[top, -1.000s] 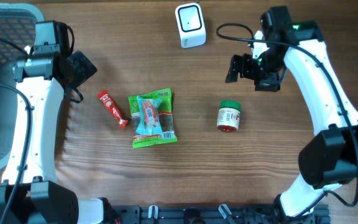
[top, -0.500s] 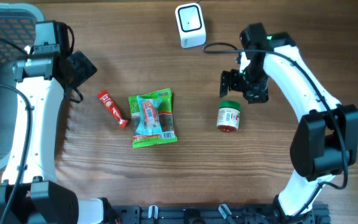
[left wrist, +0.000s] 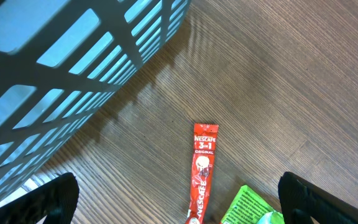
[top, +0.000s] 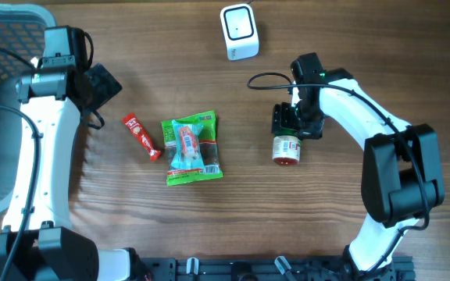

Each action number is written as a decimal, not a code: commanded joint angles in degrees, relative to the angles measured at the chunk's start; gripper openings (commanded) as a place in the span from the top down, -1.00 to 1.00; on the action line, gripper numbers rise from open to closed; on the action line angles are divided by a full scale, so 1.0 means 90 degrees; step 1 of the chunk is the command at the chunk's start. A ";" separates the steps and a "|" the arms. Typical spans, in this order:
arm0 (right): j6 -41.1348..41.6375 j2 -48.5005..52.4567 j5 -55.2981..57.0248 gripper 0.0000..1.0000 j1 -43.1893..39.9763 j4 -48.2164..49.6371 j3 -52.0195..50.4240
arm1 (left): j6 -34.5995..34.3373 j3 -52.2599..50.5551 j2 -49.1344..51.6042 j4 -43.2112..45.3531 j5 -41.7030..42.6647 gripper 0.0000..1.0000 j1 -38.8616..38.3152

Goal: Scan the item barcode
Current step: 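Move the right gripper over the green-capped jar and lower onto it, then grasp the jar with the right gripper and lift it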

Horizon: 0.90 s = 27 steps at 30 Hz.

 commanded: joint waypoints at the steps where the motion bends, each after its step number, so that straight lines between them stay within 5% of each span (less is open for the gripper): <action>1: -0.0085 0.0073 0.0138 -0.52 0.0022 -0.0012 -0.0044 | 0.0032 0.0087 -0.0034 0.0015 -0.0107 -1.00 0.0058; 12: -0.0284 0.0073 0.0209 -0.51 0.0022 -0.0187 -0.0036 | 0.0032 0.0087 -0.0034 0.0015 -0.0107 -1.00 0.0058; 18: -0.0415 -0.0049 0.0231 -0.27 -0.0019 -0.0729 0.0401 | 0.0032 0.0087 -0.0034 0.0015 -0.0107 -1.00 0.0061; 27: -0.0391 -0.1355 0.0245 -0.21 -0.0019 -0.0884 0.0415 | 0.0032 0.0087 -0.0034 0.0015 -0.0107 -1.00 0.0061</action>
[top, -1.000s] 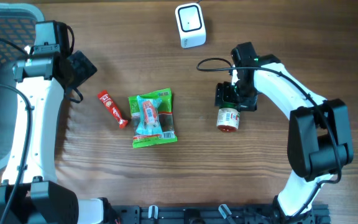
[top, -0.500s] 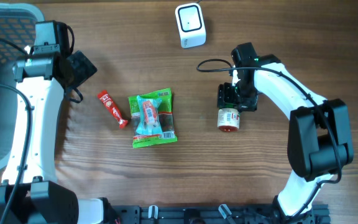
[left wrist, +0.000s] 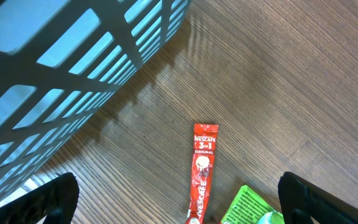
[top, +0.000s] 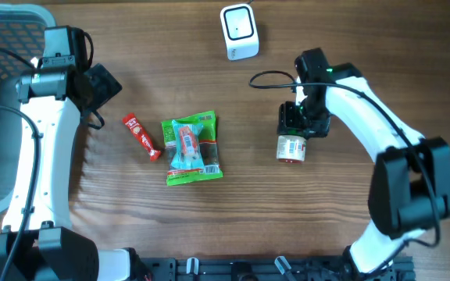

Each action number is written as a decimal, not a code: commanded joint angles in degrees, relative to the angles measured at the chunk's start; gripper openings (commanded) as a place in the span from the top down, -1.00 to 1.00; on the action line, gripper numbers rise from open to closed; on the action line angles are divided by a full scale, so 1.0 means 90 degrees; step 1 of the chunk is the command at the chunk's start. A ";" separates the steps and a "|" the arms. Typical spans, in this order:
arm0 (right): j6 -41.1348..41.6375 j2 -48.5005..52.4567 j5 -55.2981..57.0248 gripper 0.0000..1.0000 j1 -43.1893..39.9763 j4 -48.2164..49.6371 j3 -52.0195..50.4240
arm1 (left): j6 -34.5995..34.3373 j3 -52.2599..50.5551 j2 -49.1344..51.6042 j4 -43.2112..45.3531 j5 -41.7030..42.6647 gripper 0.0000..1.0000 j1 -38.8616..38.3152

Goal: Scan the item barcode
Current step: 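Grasp the jar with the right gripper and lift it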

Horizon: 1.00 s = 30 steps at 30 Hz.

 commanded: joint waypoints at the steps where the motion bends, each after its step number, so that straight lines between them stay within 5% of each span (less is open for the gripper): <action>1: -0.0036 -0.0908 0.0153 -0.22 -0.0015 -0.0046 0.0168 | 0.0032 0.0087 -0.0034 0.0015 -0.0107 -1.00 0.0061; 11: 0.0950 -0.3169 0.2052 -0.22 0.1003 0.0444 -0.0328 | 0.0032 0.0087 -0.0034 0.0015 -0.0107 -1.00 0.0058; 17: 0.0986 -0.3361 0.3521 -0.22 0.2200 0.3024 -0.2409 | 0.0032 0.0087 -0.0034 0.0015 -0.0107 -1.00 0.0058; 24: 0.1037 -0.3274 0.3891 -0.15 0.2227 0.5748 -0.4048 | 0.0032 0.0087 -0.0034 0.0015 -0.0107 -1.00 0.0058; 30: 0.0865 -0.2710 0.3891 -0.13 0.2227 0.6868 -0.4461 | 0.0032 0.0087 -0.0034 0.0015 -0.0107 -1.00 0.0058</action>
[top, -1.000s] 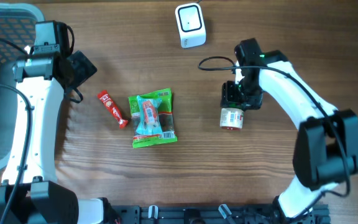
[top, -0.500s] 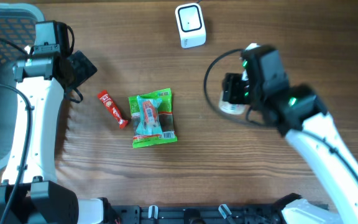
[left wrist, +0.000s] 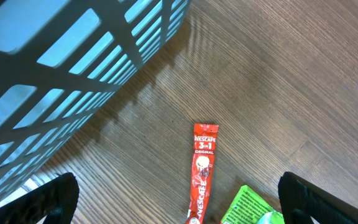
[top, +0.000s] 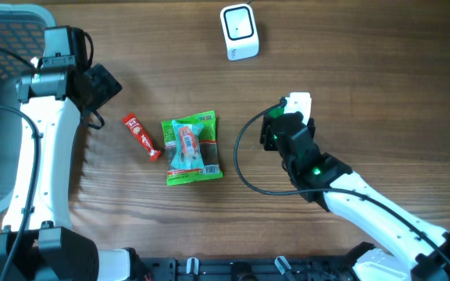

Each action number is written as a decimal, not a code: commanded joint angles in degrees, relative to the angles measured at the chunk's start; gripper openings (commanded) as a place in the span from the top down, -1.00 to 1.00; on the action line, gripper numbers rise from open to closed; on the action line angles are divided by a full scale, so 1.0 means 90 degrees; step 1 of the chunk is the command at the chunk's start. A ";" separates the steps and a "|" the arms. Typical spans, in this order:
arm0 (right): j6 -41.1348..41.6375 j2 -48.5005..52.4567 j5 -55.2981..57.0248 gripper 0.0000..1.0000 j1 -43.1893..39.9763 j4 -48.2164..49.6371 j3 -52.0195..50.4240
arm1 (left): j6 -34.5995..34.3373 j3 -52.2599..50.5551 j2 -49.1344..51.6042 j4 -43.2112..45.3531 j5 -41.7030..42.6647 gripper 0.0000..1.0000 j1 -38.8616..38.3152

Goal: Scan the item barcode
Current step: 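Grasp the jar with the right gripper and lift it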

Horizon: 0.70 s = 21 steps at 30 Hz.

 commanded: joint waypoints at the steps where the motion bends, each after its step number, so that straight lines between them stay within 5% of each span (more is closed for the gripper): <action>1: -0.0056 0.0532 0.0206 -0.13 -0.0005 0.0306 -0.0075 | 0.0032 0.0087 -0.0034 0.0017 -0.0104 -1.00 0.0061; 6: -0.0216 0.1239 0.0223 -0.14 -0.0005 0.0617 -0.0073 | 0.0032 0.0087 -0.0034 0.0017 -0.0104 -1.00 0.0058; 8: -0.0539 0.1010 0.0138 -0.53 -0.0002 0.0593 -0.0073 | 0.0032 0.0087 -0.0034 0.0017 -0.0104 -1.00 0.0058; 13: -0.0733 -0.0158 -0.0415 -0.96 -0.0007 -0.0090 -0.0024 | 0.0032 0.0087 -0.0034 0.0017 -0.0104 -1.00 0.0061; 17: -0.0903 -0.1020 -0.0546 -0.97 -0.0107 -0.1826 0.0755 | 0.0032 0.0087 -0.0034 0.0017 -0.0104 -1.00 0.0061; 21: -0.1110 -0.0945 -0.2123 -0.96 -0.0692 -0.4294 0.2764 | 0.0032 0.0087 -0.0034 0.0017 -0.0104 -1.00 0.0061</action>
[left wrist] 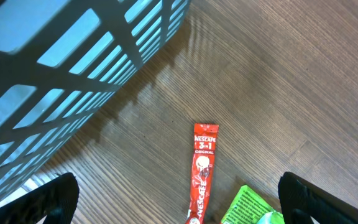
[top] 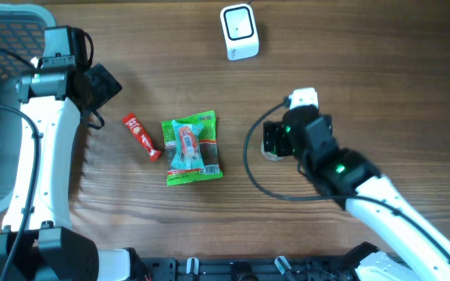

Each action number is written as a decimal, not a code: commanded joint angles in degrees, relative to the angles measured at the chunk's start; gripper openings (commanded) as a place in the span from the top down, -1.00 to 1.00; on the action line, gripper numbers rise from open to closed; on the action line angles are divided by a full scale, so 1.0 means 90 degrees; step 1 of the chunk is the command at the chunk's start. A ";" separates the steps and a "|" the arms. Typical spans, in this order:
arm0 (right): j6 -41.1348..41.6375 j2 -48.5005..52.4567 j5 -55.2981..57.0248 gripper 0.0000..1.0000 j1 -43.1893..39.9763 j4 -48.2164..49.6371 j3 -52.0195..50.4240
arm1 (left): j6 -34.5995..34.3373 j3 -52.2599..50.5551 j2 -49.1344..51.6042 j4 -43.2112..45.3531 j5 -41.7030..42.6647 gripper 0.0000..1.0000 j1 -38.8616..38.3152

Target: Scan the item barcode

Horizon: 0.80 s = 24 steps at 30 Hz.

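Note:
A white barcode scanner (top: 238,31) stands at the far edge of the table. My right gripper (top: 275,142) is raised high toward the overhead camera, right of centre. Its jaws are closed around a small jar (top: 266,154), of which only a pale sliver shows under the fingers. A red Nescafe sachet (top: 141,135) (left wrist: 202,174) and a green snack pack (top: 193,149) (left wrist: 248,208) lie left of centre. My left gripper (top: 102,84) (left wrist: 179,205) hangs open above the sachet, holding nothing.
A grey slatted basket (left wrist: 55,68) fills the left edge of the table. The right arm's black cable (top: 248,168) loops over the wood near the snack pack. The raised right arm covers the near right of the table.
My raised right gripper has shifted slightly toward the near edge and the arm has swung a little to the right. The left arm, sachet and snack pack have not moved.
My right gripper was low on the table, around the small jar lying at the right. Then it and the jar sat slightly further right. Later the arm was lifted high near the table's middle, and it stays raised now. The left arm held still throughout.

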 commanded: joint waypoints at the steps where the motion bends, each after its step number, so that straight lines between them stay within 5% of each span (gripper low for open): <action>1: -0.0318 0.0185 -0.1537 -0.96 -0.0631 -0.1705 0.1967 | 0.0032 0.0087 -0.0034 0.0015 -0.0107 -1.00 0.0058; 5: -0.0709 0.1188 -0.2511 -0.99 -0.1358 -0.3597 0.3478 | 0.0032 0.0087 -0.0034 0.0015 -0.0107 -1.00 0.0061; 8: -0.0991 0.1768 -0.3291 -0.99 -0.1423 -0.3602 0.3502 | 0.0032 0.0087 -0.0034 0.0015 -0.0107 -1.00 0.0058; 12: -0.0974 0.2494 -0.3293 -0.99 -0.1423 -0.3587 0.3475 | 0.0032 0.0087 -0.0034 0.0015 -0.0107 -1.00 0.0061; 16: -0.0648 0.3160 -0.3281 -0.75 -0.1421 -0.3815 0.3446 | 0.0032 0.0087 -0.0034 0.0015 -0.0107 -1.00 0.0061; 24: -0.0653 0.4269 -0.3264 -0.76 -0.1404 -0.3774 0.3361 | 0.0032 0.0087 -0.0034 0.0015 -0.0107 -1.00 0.0058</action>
